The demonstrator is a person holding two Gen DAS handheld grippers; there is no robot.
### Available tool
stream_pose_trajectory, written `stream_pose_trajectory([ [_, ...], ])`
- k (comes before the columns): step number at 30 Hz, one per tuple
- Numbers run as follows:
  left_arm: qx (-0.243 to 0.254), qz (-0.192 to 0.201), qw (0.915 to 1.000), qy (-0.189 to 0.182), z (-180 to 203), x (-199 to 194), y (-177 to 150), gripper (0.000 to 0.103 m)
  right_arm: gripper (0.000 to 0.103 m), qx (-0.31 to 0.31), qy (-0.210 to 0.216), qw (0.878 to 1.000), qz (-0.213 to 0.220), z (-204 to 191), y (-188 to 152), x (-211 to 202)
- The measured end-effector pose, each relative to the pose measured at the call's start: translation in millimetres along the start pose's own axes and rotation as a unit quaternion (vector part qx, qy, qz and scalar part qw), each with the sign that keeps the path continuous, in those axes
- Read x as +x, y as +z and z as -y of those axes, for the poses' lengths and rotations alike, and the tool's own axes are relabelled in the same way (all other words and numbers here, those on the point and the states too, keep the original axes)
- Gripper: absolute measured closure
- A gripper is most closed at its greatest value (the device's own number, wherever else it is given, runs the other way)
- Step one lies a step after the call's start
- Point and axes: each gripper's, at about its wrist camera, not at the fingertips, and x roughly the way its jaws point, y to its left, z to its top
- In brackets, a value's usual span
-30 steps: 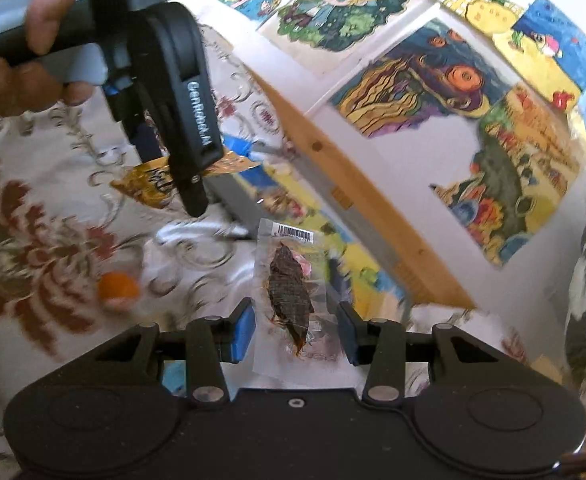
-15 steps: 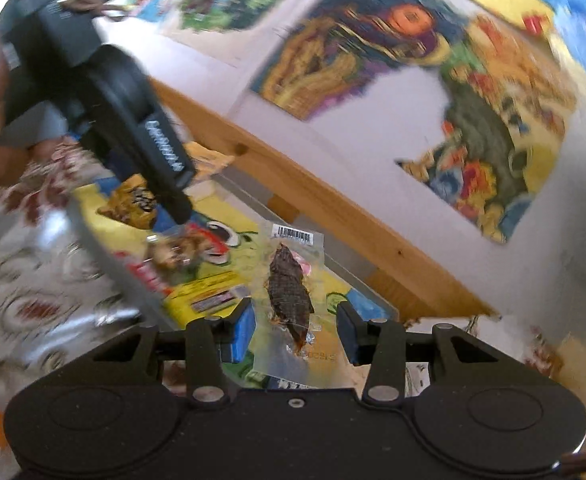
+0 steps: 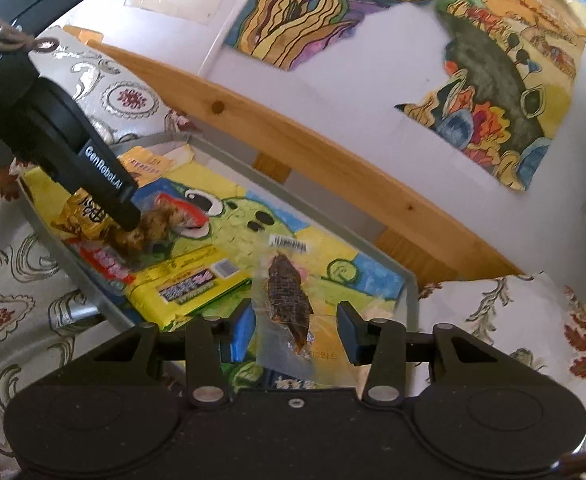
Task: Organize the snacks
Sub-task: 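Carry gold bag with left tool while right tool carries jerky packet to tray, then open left tool over tray while right tool releases jerky packet inside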
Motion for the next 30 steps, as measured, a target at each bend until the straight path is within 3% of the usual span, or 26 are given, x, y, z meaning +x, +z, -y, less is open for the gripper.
stream_pose_trajectory([
  [2, -0.004, -0.003, 1.0000, -0.002, -1.9, 0.5, -2.0, 0.052, 0.065, 0.000, 0.004, 1.000, -0.008, -3.0, -3.1, 3.6],
  [3, -0.006, -0.007, 1.0000, -0.003, -2.6, 0.5, -1.2, 0.051, 0.064, 0.000, 0.007, 1.000, -0.013, -4.2, -4.6, 6.2],
  [5, -0.006, -0.013, 0.9999, -0.003, -3.2, -0.9, -1.9, 0.049, 0.054, 0.006, 0.014, 1.000, -0.015, -4.5, -7.4, 8.0],
  [11, 0.007, -0.002, 0.9999, 0.009, 0.0, -10.4, -3.6, 0.020, 0.022, 0.033, 0.008, 0.999, -0.002, 1.2, -7.5, 0.8],
  [17, -0.005, 0.016, 0.9998, 0.015, -1.3, -29.4, -4.7, 0.007, 0.006, 0.091, 0.000, 0.995, 0.030, 16.5, -0.7, -24.0],
  [21, -0.011, 0.045, 0.9989, 0.011, -3.7, -51.3, -10.5, 0.002, 0.001, 0.126, -0.003, 0.991, 0.051, 23.9, 3.1, -46.6],
  [30, 0.014, 0.110, 0.9938, 0.004, -5.1, -105.3, -34.8, 0.001, 0.001, 0.169, -0.009, 0.982, 0.086, 25.1, 2.5, -102.4],
])
